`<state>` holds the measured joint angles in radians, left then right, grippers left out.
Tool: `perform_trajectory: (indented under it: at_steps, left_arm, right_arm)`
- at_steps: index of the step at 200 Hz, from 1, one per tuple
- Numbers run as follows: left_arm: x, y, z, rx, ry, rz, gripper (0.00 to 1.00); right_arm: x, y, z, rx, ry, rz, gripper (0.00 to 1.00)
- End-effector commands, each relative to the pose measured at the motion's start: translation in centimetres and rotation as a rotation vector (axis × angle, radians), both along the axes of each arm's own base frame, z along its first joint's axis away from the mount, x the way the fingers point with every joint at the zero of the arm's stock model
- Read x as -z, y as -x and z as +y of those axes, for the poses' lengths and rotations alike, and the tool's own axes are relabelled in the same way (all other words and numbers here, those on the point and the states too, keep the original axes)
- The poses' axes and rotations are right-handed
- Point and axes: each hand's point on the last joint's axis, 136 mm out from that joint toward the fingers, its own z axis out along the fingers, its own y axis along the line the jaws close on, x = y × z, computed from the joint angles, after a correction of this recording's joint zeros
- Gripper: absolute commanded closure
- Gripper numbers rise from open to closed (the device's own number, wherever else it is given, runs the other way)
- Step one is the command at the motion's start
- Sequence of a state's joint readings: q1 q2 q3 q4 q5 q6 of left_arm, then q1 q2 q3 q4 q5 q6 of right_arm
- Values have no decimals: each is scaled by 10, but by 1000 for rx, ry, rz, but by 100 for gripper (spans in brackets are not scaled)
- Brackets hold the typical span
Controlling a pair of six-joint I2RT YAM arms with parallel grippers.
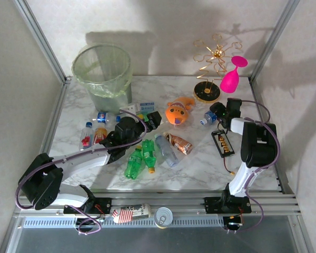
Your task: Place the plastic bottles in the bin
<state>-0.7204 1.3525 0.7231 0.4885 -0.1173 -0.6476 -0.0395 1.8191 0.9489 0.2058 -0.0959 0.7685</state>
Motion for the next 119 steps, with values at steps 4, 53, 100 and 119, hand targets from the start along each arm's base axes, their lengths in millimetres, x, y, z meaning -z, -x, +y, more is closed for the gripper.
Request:
perform_trajectory:
  at_steps: [4,53,100,119]
  left_arm:
    - [-2,2,8,-22,-19,-14,1]
    - [-3,1,9,-28,-25,-15,0]
    - [-5,1,11,-36,-28,-23,0]
    - [-7,0,11,-31,-27,-29,0]
  right_arm:
    - [20,3,1,4,-23,37,16]
    - [36,0,0,13,-29,67,22]
    - [20,-4,5,-10,-47,4,42]
    - [-3,-7,9,-37,-47,-50,45]
